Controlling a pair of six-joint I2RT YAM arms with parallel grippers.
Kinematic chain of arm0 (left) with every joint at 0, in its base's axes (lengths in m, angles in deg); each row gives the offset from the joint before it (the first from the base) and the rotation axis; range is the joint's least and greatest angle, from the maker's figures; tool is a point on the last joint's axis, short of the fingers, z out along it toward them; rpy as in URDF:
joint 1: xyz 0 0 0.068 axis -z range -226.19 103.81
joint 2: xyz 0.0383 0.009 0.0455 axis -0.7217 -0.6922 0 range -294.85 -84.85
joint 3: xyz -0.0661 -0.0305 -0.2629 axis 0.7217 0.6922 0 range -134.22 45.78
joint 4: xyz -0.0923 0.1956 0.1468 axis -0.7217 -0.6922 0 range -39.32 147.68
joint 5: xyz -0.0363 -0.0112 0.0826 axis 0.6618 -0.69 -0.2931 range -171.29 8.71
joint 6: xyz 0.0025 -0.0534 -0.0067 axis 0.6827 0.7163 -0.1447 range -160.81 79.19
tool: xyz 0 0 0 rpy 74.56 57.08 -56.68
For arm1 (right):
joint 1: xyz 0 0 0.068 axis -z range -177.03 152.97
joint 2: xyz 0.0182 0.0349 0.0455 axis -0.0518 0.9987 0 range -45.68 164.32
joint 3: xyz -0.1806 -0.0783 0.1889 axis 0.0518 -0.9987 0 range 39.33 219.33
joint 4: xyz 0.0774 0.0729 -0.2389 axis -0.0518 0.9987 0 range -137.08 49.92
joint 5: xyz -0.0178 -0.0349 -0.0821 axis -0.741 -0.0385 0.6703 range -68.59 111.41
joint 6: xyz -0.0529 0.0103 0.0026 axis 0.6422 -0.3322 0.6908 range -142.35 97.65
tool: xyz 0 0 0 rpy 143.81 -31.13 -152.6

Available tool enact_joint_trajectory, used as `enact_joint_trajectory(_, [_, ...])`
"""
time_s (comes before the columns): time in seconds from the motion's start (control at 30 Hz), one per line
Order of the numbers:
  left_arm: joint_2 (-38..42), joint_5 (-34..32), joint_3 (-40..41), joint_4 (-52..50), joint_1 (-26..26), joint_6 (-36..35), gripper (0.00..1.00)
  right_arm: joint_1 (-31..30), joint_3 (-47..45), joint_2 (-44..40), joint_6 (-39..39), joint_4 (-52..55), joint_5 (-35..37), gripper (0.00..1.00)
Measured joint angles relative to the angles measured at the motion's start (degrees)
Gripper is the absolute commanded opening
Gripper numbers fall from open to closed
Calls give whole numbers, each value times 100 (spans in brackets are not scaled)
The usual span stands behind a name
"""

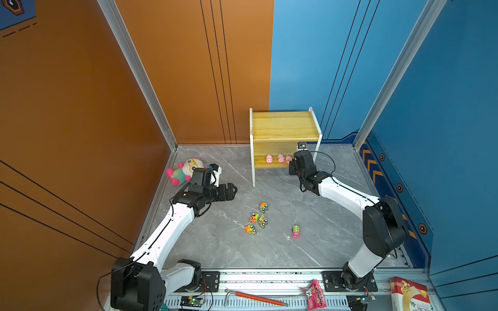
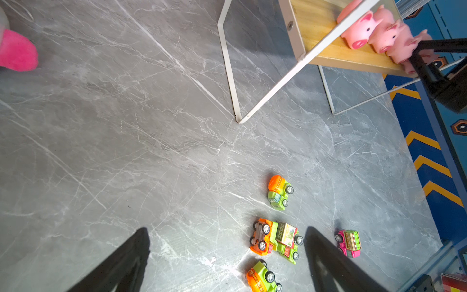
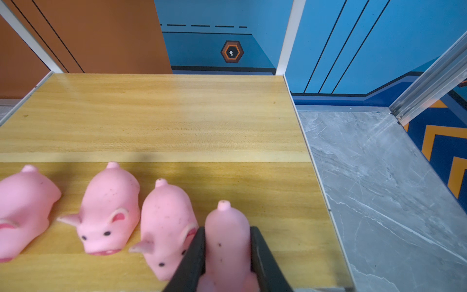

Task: Organize plastic toys on shelves
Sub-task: Place the plastic toy on the shelf.

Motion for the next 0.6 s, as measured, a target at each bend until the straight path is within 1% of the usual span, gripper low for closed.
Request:
enact_joint_trajectory(0.37, [0,2,0,0,0,2,96,7,15,2,22,7,83,30])
enact_joint_trajectory(0.6, [-4,2,0,0,-2,2,96,20,15,79,22,-278,225,29])
